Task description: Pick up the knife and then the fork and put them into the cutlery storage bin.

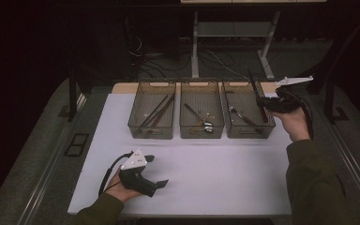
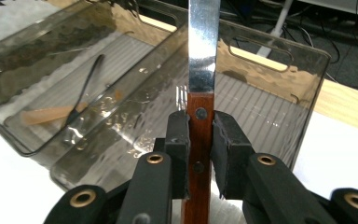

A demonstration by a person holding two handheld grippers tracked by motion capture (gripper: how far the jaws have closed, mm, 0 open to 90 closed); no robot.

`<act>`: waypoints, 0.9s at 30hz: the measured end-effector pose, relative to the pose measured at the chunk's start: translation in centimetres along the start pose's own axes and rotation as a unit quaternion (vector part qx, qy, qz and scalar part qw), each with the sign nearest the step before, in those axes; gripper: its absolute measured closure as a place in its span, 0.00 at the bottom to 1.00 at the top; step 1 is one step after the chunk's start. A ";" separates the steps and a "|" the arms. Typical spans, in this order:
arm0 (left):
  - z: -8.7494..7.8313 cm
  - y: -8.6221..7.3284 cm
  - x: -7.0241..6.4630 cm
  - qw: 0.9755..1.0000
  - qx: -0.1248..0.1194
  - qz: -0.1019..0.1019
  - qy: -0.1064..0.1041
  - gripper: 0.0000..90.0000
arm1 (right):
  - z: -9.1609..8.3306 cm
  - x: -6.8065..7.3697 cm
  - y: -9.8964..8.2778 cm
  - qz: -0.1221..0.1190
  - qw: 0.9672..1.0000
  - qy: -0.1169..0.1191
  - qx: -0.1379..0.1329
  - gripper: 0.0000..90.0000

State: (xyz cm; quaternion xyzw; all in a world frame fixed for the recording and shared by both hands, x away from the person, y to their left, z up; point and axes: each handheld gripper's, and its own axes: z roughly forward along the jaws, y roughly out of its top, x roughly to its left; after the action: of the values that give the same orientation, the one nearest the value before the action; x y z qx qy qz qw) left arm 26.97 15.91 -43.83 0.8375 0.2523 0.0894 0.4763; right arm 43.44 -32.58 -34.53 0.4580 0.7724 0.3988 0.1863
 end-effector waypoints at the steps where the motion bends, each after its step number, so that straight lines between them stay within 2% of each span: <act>1: 0.0 0.0 0.0 1.000 0.001 0.000 0.000 0.00 | 0.1 -0.1 -0.1 -0.001 1.000 -0.003 0.004 0.86; 14: 0.0 0.0 0.0 1.000 -0.001 0.000 -0.001 0.00 | 2.2 -0.6 -0.9 -0.007 0.997 -0.026 0.066 0.86; 23: 0.0 0.0 -0.1 1.000 -0.003 0.000 -0.001 0.00 | 3.9 -0.2 -1.4 -0.028 0.993 -0.041 0.111 0.86; 27: 0.0 0.0 -0.1 1.000 -0.001 0.001 -0.001 0.00 | 4.4 -0.1 -1.6 -0.032 0.991 -0.043 0.122 0.86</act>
State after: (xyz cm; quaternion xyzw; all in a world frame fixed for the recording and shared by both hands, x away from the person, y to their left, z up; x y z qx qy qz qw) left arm 26.91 15.83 -43.80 0.8373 0.2511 0.0888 0.4775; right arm 45.48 -31.14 -38.43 0.4688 0.8211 0.2751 0.1744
